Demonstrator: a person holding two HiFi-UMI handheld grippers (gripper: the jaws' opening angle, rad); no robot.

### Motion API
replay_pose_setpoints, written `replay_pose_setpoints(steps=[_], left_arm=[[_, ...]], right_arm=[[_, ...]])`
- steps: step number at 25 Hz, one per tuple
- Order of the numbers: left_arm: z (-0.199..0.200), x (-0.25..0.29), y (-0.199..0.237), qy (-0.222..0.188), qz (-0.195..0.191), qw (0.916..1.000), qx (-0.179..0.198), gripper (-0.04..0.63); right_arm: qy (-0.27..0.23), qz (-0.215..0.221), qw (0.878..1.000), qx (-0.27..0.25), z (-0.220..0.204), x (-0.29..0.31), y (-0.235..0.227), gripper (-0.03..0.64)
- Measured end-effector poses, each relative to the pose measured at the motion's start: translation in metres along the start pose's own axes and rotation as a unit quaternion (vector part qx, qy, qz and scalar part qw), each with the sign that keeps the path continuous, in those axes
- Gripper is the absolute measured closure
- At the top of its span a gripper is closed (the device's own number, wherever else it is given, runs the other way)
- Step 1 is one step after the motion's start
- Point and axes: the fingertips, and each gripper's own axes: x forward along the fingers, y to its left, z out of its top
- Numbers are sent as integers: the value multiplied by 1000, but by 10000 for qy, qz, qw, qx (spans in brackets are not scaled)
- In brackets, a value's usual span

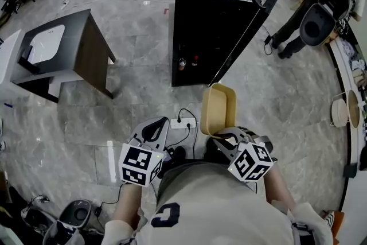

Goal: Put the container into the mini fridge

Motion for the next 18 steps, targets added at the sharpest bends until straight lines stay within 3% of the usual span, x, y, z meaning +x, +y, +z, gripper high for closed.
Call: replay_pose_setpoints(steps=[10, 18], left_arm=[[25, 34, 17, -2, 434, 9989, -187, 538], [49, 121, -3, 273, 603, 9972, -348, 538]], right_arm=[[169, 515, 9985, -113, -37, 30, -56, 584], [325, 990, 9943, -212, -108, 65, -134, 584]])
